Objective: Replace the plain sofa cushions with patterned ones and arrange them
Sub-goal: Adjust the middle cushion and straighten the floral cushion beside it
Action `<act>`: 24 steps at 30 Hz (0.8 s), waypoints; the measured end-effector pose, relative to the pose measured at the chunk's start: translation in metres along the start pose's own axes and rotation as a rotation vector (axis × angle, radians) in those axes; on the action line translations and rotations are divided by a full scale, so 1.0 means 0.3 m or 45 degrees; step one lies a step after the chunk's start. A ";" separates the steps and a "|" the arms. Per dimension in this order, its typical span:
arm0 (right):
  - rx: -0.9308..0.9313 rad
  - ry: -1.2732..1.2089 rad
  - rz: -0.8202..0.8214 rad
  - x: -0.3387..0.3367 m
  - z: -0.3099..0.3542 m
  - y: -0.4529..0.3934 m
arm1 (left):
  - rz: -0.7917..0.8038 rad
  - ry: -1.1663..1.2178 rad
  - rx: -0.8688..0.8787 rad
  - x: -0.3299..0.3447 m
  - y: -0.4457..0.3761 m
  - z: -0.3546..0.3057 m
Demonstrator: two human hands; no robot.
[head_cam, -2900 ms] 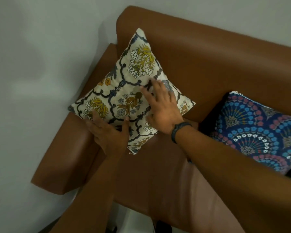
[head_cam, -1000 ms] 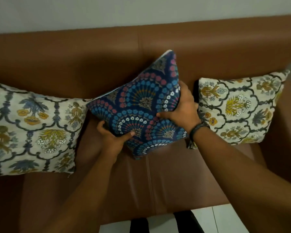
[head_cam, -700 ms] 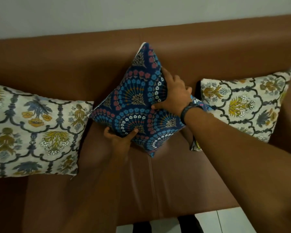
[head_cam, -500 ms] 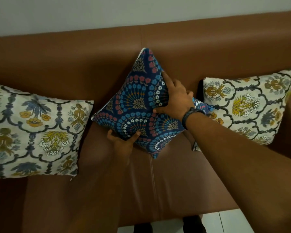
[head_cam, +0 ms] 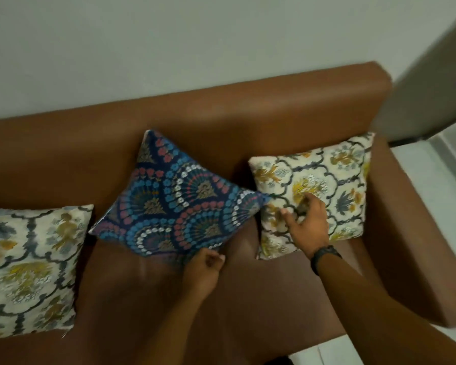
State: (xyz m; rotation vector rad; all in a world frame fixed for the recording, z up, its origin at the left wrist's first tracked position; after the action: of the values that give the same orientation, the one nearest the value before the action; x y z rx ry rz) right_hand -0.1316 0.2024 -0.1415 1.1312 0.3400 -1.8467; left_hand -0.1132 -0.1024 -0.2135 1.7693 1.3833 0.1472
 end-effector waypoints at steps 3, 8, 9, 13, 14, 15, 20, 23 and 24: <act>0.278 -0.140 -0.069 -0.177 -0.223 -0.143 | 0.107 -0.060 0.242 0.178 -0.003 -0.231; 0.387 -0.381 0.128 -0.324 -0.455 -0.423 | 0.127 0.067 0.326 0.433 -0.056 -0.480; 0.369 -0.353 0.182 -0.333 -0.490 -0.471 | 0.098 0.053 0.318 0.484 -0.072 -0.504; 0.278 -0.307 0.393 -0.286 -0.517 -0.588 | -0.034 0.073 0.245 0.566 -0.130 -0.529; 0.259 -0.316 0.441 -0.270 -0.502 -0.601 | -0.050 0.129 0.241 0.570 -0.142 -0.531; 0.243 -0.311 0.478 -0.259 -0.496 -0.608 | -0.066 0.165 0.236 0.579 -0.155 -0.533; 0.088 -0.231 0.352 -0.307 -0.463 -0.571 | -0.158 0.305 0.204 0.620 -0.155 -0.540; -0.030 -0.087 0.179 -0.418 -0.392 -0.529 | -0.137 0.492 0.168 0.646 -0.125 -0.548; -0.072 -0.033 0.127 -0.459 -0.361 -0.518 | -0.135 0.553 0.157 0.651 -0.120 -0.555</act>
State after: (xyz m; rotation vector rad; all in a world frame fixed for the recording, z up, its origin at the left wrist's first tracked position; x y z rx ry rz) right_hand -0.1749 0.4316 -0.1210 1.0662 0.3131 -1.7524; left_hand -0.1595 0.1525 -0.2113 1.8282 1.8239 0.4159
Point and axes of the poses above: each hand's wrist, its own y-axis away from the middle knuckle, its own x-axis out of the palm, z = x × y, the point moved 6 cm from there along -y, towards the middle knuckle, and after that the axes turned 6 degrees about y, right-handed, at the moved point
